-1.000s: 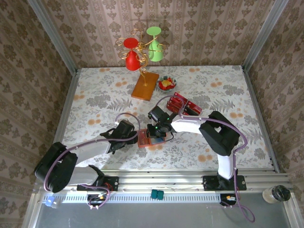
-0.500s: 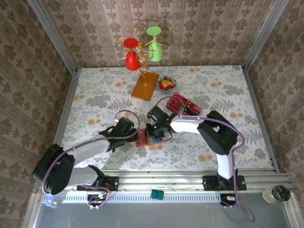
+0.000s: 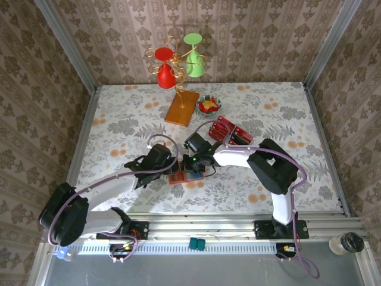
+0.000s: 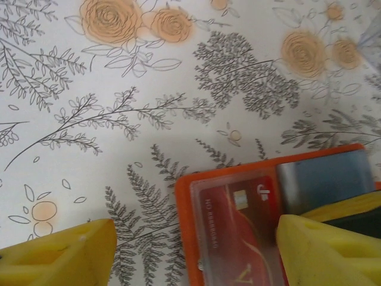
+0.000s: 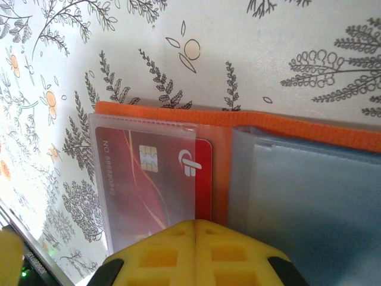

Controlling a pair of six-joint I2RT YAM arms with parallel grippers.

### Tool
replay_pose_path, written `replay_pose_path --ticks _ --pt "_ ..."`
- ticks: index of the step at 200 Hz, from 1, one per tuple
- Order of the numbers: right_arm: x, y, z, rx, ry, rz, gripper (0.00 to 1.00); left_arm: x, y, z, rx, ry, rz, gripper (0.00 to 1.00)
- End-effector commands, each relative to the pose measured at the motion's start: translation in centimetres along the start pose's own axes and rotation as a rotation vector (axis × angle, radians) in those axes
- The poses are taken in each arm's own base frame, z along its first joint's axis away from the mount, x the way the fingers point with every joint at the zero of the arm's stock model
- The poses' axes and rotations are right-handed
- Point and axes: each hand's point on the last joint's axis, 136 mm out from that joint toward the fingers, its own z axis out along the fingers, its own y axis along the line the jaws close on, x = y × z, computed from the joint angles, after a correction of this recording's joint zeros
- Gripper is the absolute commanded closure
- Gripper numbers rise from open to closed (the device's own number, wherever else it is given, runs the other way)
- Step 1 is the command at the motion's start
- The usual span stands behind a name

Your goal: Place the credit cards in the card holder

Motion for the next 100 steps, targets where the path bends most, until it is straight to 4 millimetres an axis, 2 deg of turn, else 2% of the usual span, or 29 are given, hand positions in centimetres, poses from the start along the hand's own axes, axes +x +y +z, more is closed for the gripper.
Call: replay_pose_path --ticks 1,49,100 --pt "-0.8 1.2 -1.6 -0.037 -0.019 -0.004 0.95 -1.1 -1.1 -1.0 0.029 -0.034 -0.049 0.27" --pt "-1.9 0.2 -3.5 -0.028 -0.064 0.011 0.95 -0.8 -3.2 -0.7 0.075 -0.041 -0.080 0.28" --pt "-2.8 -2.4 -4.7 0.018 -0.081 0.029 0.95 -0.2 -5.7 -0.1 0.100 -0.034 -0.053 0.29"
